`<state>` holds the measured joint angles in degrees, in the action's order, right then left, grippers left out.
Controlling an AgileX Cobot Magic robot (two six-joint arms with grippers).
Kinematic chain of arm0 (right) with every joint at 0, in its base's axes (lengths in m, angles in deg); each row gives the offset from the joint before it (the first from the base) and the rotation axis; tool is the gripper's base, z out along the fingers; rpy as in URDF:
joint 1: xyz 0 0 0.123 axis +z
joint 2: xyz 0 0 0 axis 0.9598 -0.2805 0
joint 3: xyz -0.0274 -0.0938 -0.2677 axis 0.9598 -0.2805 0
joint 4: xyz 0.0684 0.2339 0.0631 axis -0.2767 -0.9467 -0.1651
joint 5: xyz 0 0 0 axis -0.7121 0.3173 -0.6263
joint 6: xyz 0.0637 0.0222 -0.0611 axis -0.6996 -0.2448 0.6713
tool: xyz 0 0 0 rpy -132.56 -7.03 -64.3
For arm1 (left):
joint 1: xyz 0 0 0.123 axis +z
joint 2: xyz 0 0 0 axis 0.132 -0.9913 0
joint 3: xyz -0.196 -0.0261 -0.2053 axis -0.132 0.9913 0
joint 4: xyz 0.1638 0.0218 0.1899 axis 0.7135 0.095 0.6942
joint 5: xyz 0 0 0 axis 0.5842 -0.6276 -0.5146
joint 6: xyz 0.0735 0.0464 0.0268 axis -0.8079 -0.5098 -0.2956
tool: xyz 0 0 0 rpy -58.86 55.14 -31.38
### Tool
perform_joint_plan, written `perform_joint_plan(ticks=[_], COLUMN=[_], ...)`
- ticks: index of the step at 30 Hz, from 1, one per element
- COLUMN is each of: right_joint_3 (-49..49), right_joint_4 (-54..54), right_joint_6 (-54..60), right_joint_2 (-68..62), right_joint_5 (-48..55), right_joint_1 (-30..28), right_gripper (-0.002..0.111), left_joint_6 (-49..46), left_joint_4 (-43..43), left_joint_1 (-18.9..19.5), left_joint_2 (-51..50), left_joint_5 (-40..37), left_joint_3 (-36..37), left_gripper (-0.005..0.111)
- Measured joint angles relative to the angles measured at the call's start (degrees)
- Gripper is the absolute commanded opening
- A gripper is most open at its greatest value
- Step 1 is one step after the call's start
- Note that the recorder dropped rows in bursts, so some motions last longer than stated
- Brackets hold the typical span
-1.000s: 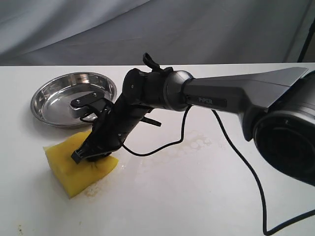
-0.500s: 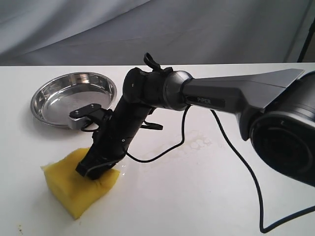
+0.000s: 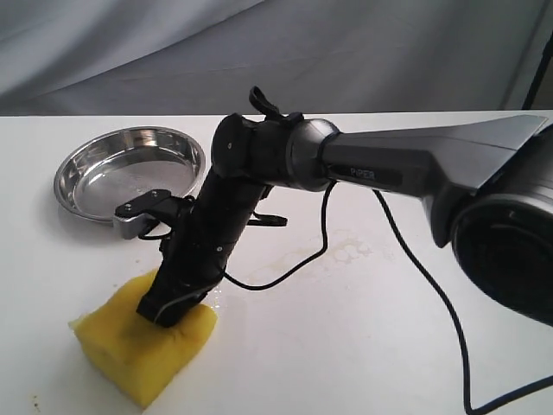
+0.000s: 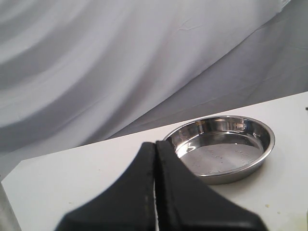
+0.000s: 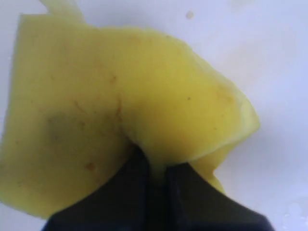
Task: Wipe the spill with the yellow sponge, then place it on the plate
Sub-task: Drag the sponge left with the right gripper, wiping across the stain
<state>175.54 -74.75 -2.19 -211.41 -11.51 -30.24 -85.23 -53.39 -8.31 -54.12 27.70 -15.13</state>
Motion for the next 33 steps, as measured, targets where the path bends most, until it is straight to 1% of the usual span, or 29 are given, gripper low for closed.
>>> perform_joint_plan(ticks=[6,10,16,22,28,33], right_joint_3=[-0.12,-0.12,-0.12,-0.12,-0.12,0.19], right_joint_4=[2.49,4.88,7.74,8.87,9.26,8.23], right_joint_6=[0.86,1.25,1.37,-0.21,-1.11,-1.35], right_joint_2=[6.02,9.07,9.74,7.52,1.31,-0.38], right_joint_5=[-6.34,-7.72,-7.9,-7.45,-0.91,-0.48], right_joint_1=[0.0,-0.1,-0.1,-0.1,-0.1,0.37], right_gripper=[0.0,0.0,0.0,0.0,0.0,0.0], left_joint_6=[0.0,0.0,0.0,0.0,0.0,0.0], left_joint_4=[0.0,0.0,0.0,0.0,0.0,0.0], left_joint_1=[0.0,0.0,0.0,0.0,0.0,0.0], left_joint_2=[0.0,0.0,0.0,0.0,0.0,0.0], left_joint_5=[0.0,0.0,0.0,0.0,0.0,0.0], left_joint_3=[0.0,0.0,0.0,0.0,0.0,0.0], left_gripper=[0.0,0.0,0.0,0.0,0.0,0.0])
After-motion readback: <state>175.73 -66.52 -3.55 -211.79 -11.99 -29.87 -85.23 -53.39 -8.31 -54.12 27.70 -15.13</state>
